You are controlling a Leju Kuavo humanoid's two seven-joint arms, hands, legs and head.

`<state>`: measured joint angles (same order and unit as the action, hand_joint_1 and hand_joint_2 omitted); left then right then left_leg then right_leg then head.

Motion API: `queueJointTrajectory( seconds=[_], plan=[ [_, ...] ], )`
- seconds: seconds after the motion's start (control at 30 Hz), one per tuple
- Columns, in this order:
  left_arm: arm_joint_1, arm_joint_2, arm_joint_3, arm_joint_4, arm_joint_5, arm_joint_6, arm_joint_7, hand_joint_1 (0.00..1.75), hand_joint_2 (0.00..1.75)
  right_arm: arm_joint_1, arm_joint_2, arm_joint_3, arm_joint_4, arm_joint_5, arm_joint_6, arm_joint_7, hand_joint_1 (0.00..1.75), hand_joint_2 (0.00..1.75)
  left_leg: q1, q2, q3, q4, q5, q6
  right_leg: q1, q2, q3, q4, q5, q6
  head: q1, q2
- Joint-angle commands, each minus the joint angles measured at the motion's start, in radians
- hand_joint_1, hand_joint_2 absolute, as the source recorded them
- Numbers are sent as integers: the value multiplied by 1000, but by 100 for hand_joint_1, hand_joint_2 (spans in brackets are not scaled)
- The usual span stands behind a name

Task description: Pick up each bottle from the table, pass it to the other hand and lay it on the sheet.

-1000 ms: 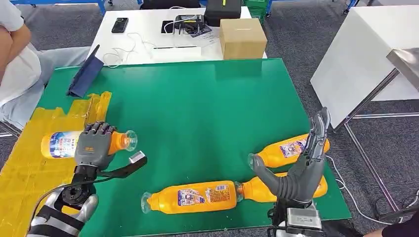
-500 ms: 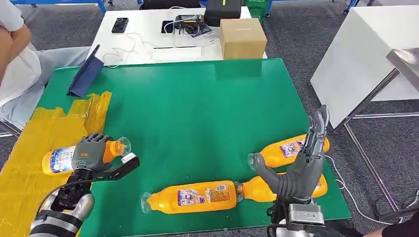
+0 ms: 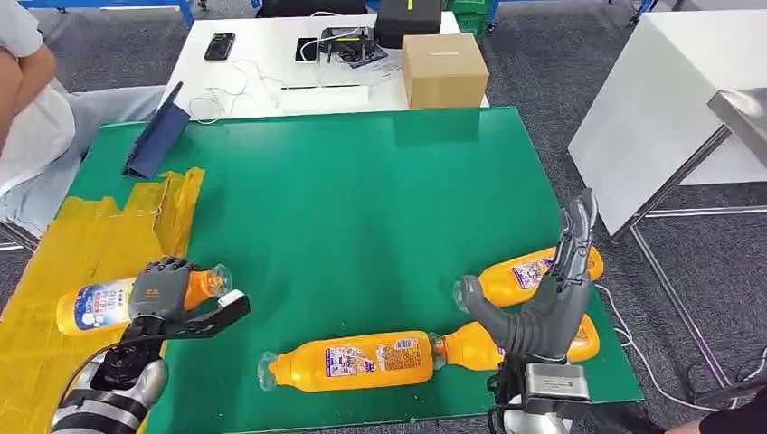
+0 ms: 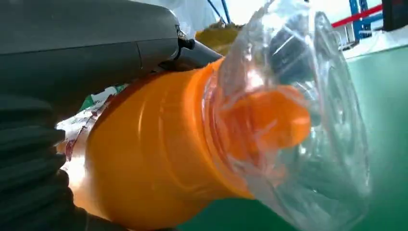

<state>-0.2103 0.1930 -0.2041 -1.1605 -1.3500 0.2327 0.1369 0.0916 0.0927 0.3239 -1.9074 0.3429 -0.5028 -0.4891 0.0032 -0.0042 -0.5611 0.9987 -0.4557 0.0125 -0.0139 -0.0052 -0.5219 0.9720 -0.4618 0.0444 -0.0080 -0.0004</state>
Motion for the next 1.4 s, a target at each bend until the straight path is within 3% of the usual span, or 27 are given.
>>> queueJointTrajectory(
  seconds=[0.03,0.37,0.53,0.77,0.93,1.07,1.4],
  plan=[
    [-32,33,-19,116,-54,-42,16,0,175,-41,1,-26,61,-4,5,8,0,175,0,1,2,-1,0,0,0,1,1,-1,0,-1,0,0],
    [-39,54,-64,193,-14,-104,-39,0,175,-55,11,-44,70,-27,2,11,0,175,0,2,7,-2,0,-1,1,2,6,-2,1,-2,0,0],
    [-11,52,-60,122,123,-84,-123,0,175,-54,7,-51,74,-44,2,2,0,175,1,3,11,-2,0,-1,1,3,10,-2,1,-2,0,0],
    [80,-59,50,-102,370,55,-224,0,175,-24,-3,-57,58,-48,-9,-3,0,175,1,0,12,-1,0,0,1,1,13,-2,0,-1,0,0],
    [92,-54,49,-122,370,55,-223,0,175,-24,-3,-57,61,-49,-9,-4,0,175,1,0,9,0,-1,-1,1,1,10,-2,0,-2,0,0],
    [154,-81,87,-235,601,79,-402,0,175,-27,-14,-51,71,-55,-14,-11,0,175,0,0,8,-1,0,-1,1,0,8,-1,0,-2,0,0],
    [169,-82,86,-260,599,81,-400,0,175,-29,-16,-51,74,-56,-14,-12,0,175,1,1,7,-1,0,-1,2,1,7,-2,0,-2,0,0]
  ],
)
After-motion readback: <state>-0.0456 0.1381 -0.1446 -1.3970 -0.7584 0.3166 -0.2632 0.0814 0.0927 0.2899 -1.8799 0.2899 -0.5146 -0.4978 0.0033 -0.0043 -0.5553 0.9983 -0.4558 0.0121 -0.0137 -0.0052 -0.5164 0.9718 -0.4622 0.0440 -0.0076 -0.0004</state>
